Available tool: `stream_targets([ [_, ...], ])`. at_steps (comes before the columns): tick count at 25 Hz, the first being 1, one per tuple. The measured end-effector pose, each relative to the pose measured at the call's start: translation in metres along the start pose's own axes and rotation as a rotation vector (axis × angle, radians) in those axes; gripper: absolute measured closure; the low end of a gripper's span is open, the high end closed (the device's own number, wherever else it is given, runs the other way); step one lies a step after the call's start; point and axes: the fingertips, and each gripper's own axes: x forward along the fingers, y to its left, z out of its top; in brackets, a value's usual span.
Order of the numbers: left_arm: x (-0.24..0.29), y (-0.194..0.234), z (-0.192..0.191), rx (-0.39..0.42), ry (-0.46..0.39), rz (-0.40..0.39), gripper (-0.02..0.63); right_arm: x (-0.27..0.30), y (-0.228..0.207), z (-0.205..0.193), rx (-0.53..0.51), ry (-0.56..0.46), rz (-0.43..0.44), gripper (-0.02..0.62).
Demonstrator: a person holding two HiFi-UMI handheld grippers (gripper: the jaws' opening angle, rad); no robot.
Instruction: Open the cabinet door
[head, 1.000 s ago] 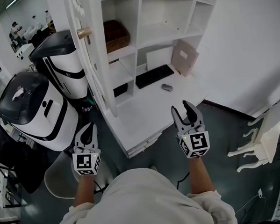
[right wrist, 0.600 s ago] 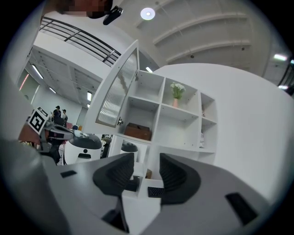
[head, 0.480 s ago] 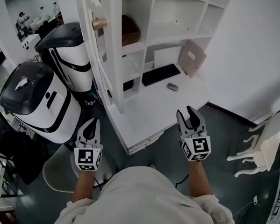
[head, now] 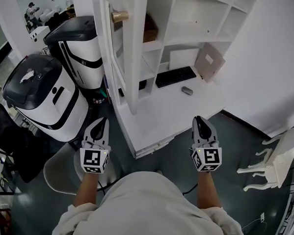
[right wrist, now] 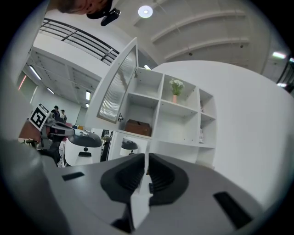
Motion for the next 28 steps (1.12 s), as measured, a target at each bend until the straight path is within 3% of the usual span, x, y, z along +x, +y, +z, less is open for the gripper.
stream_targets([
  [4,0.000,0.003,-0.001,0.003,0.002,0.007,0.607,0.004,0.004,-0.004,0.005,0.002,0.011,0.591],
  [28,-0.015,0.032,-0.012,0.009,0.022,0.065,0.607,0.031,0.040,-0.004,0.008,-0.014,0.084,0.592],
])
